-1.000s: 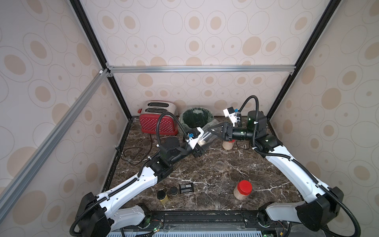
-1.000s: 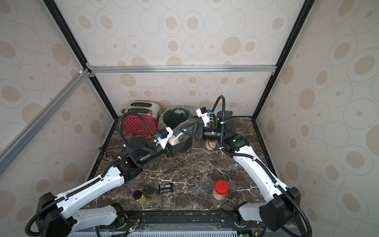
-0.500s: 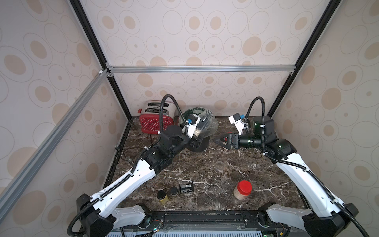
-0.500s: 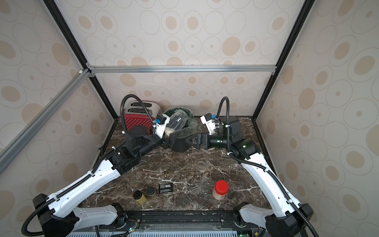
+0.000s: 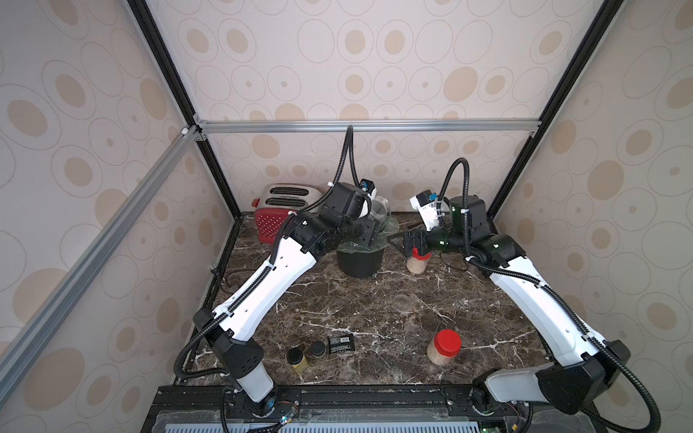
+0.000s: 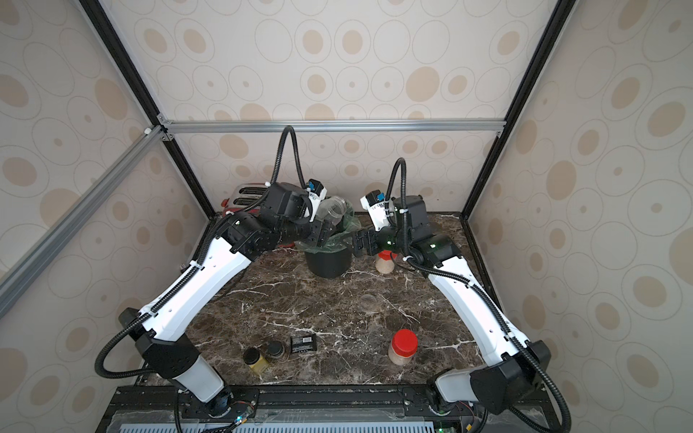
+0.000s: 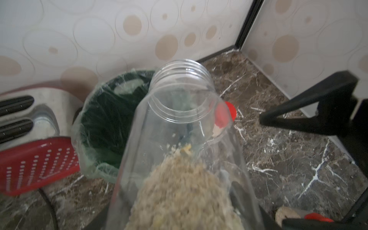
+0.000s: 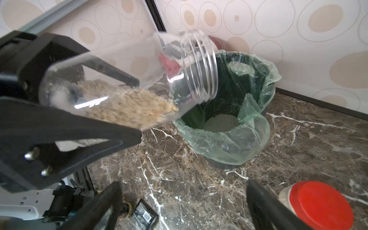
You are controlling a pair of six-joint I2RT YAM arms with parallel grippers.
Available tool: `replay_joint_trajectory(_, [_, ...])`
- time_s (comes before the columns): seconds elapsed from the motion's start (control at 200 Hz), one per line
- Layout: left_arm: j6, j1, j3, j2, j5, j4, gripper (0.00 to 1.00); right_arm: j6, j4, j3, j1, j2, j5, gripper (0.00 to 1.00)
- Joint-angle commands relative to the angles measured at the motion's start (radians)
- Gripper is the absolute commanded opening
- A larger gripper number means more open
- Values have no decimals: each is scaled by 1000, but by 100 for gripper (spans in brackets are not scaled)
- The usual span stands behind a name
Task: Empty expired oatmeal from jars
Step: Pour the expired oatmeal into the trash bin.
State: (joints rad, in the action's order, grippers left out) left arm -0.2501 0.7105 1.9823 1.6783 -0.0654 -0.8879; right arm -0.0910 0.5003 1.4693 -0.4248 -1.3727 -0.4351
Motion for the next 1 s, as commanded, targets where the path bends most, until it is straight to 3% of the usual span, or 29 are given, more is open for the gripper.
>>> replay_joint_trajectory(0.0, [-79, -21, 94, 17, -44, -162, 0, 138, -49, 23, 3, -22, 41, 99])
replay_joint_trajectory(0.23, [-176, -70, 287, 148, -79, -343, 0, 248, -122, -28, 5, -44, 13, 99])
replay_joint_trajectory(0.511, [-245, -78, 506, 282, -51, -486, 0, 423, -474, -271, 4, 46, -100, 97])
replay_joint_trajectory(0.991, [-414, -130, 552, 323, 194, -471, 0, 538, -578, -278, 4, -39, -162, 97])
